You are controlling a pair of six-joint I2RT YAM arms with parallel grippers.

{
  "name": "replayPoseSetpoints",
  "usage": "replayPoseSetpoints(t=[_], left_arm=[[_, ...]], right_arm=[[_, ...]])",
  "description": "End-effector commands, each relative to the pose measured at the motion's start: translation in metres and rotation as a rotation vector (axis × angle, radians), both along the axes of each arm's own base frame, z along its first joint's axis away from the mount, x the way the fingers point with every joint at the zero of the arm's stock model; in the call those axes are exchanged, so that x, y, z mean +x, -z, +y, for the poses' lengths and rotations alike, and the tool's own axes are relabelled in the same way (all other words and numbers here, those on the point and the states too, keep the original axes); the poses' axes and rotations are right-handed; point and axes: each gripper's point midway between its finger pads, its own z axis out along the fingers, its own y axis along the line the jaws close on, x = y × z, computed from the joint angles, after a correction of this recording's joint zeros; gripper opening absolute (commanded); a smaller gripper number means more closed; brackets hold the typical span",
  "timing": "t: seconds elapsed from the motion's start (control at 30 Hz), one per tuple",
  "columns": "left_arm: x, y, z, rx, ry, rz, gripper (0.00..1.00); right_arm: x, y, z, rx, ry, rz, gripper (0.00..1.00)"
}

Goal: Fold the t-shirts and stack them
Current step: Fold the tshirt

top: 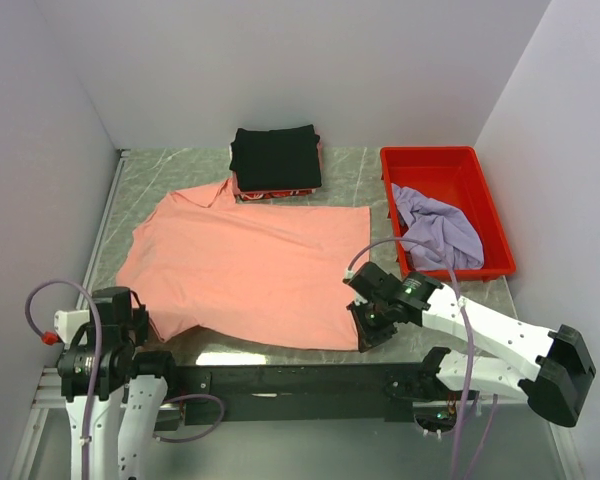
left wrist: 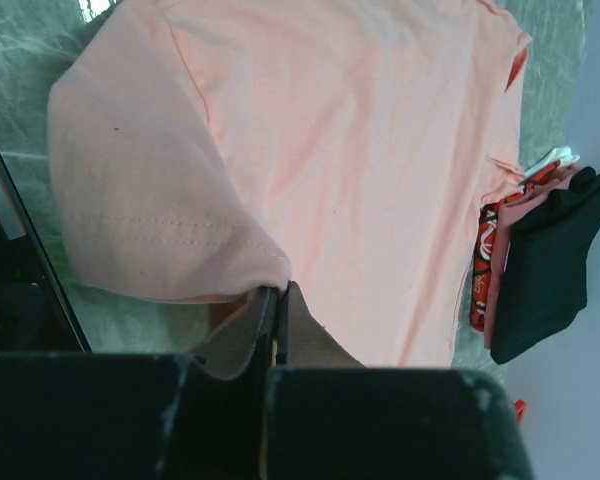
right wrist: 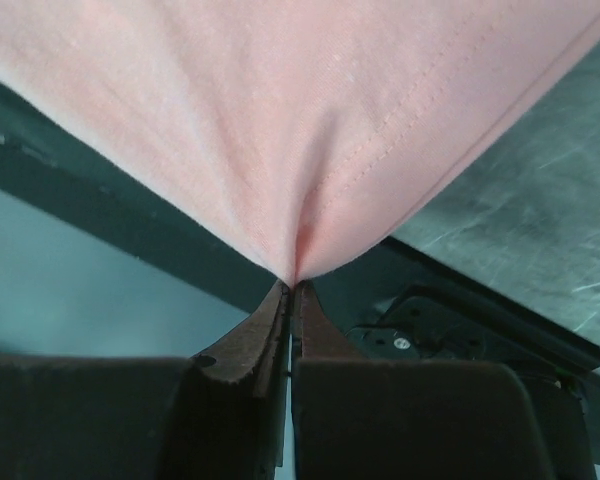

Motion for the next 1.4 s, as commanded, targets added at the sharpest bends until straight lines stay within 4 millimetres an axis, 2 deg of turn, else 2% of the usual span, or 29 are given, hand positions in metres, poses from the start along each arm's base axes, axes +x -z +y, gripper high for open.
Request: replayPoseSetpoints(t=[0.0, 0.1, 0.23, 0.4, 0.53, 0.63, 0.67, 0.7, 0.77, 0.83, 0.87, 0.9, 1.0, 1.07, 1.1, 1.37], left_arm=[[-0.01, -0.011, -0.001, 0.025, 0.04, -0.015, 0.0], [-0.011, -0.022, 0.001, 0.047, 0.037, -0.05, 0.0], [-0.011, -0.033, 0.004, 0.077, 0.045, -0.058, 0.0], [0.0, -0.028, 0.007, 0.086, 0.047, -0.012, 0.0], [0.032, -0.029, 0.002, 0.1, 0.113, -0.027, 0.0], [0.048, -0.022, 0.002, 0.099, 0.124, -0.025, 0.0], [0.06, -0.028, 0.001, 0.105, 0.137, -0.065, 0.0], [0.065, -0.024, 0.0, 0.102, 0.14, -0.054, 0.0], [0.079, -0.027, 0.0, 0.11, 0.149, -0.087, 0.0], [0.091, -0.018, -0.002, 0.113, 0.182, -0.065, 0.0], [0.103, -0.022, -0.007, 0.106, 0.212, -0.104, 0.0], [0.109, -0.01, -0.01, 0.091, 0.227, -0.064, 0.0], [0.129, -0.002, -0.011, 0.083, 0.245, -0.026, 0.0], [0.139, 0.002, -0.009, 0.095, 0.25, 0.005, 0.0], [0.148, -0.004, -0.009, 0.101, 0.254, -0.021, 0.0], [0.183, 0.004, -0.006, 0.13, 0.272, -0.001, 0.0]], right_arm=[[-0.019, -0.008, -0.001, 0.023, -0.039, 0.045, 0.0], [-0.022, -0.007, 0.0, 0.022, -0.036, 0.062, 0.0], [-0.021, -0.015, 0.009, 0.064, -0.029, 0.048, 0.0], [-0.013, -0.008, 0.008, 0.027, -0.004, 0.029, 0.0], [0.008, -0.011, 0.009, -0.007, 0.011, -0.04, 0.0], [0.024, -0.014, 0.013, -0.014, 0.015, -0.066, 0.0], [0.03, -0.013, 0.013, -0.017, 0.029, -0.058, 0.0], [0.037, -0.017, 0.015, -0.008, 0.03, -0.069, 0.0], [0.046, -0.019, 0.017, 0.005, 0.047, -0.066, 0.0], [0.058, -0.022, 0.015, 0.023, 0.074, -0.063, 0.0], [0.061, -0.023, 0.017, 0.035, 0.08, -0.058, 0.0], [0.069, -0.026, 0.015, 0.046, 0.092, -0.067, 0.0], [0.081, -0.028, 0.018, 0.05, 0.092, -0.068, 0.0], [0.089, -0.025, 0.018, 0.04, 0.106, -0.065, 0.0], [0.096, -0.027, 0.017, 0.036, 0.116, -0.075, 0.0], [0.121, -0.023, 0.015, 0.065, 0.197, -0.056, 0.0]])
